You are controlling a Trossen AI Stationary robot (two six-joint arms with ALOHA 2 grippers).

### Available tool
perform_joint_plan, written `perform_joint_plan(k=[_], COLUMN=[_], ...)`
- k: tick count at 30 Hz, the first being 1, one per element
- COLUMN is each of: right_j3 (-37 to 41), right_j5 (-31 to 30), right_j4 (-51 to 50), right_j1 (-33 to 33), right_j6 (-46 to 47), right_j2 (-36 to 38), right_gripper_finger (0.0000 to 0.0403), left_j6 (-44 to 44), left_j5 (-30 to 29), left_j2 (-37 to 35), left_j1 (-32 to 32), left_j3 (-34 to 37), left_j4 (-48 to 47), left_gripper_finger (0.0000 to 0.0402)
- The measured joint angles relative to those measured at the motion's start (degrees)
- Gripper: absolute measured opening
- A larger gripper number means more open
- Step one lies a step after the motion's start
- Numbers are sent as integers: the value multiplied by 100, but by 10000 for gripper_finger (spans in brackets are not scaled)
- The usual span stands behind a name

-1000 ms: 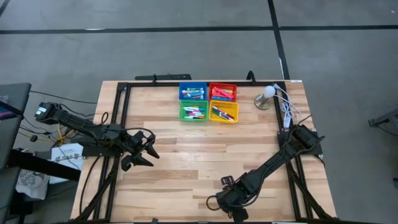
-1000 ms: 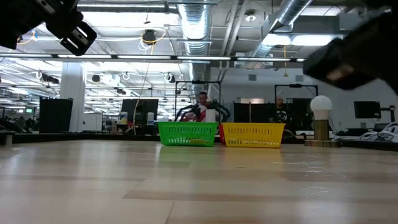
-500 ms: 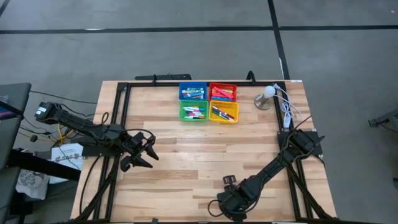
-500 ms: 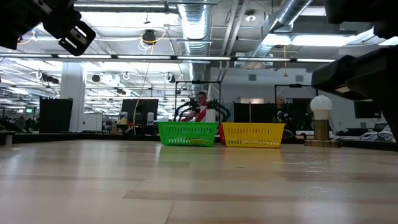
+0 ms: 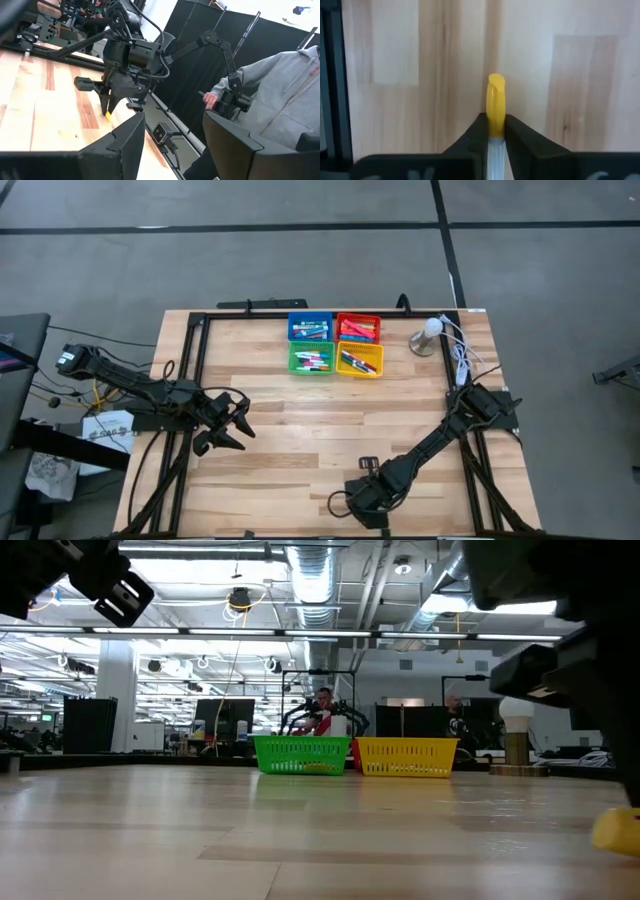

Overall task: Pick & Place Markers
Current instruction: Put the yellow highlighter in the green bin

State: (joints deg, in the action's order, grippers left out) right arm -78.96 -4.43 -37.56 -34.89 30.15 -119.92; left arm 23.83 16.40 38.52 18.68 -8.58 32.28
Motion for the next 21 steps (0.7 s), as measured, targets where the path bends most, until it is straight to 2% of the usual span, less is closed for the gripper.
perform_joint_plan(k=[4, 11, 17, 21], right_j3=[6, 15, 19, 30], right_j5=[-12, -211, -178, -235], right_j4=[183, 778, 1187, 1371], right_j1=[158, 510, 796, 995], right_j6=[4, 147, 195, 212], right_j2=[0, -13, -25, 54], right_gripper_finger=[27, 48, 29, 30], left_j6=[0, 0, 63, 74], left_j5=[-2, -4, -6, -7], left_j2=[0, 0, 0, 0], left_j1=[-2, -2, -2, -2], left_j3=[0, 0, 0, 0], left_j4=[38, 82, 153, 168], left_gripper_finger=[200, 200, 200, 200])
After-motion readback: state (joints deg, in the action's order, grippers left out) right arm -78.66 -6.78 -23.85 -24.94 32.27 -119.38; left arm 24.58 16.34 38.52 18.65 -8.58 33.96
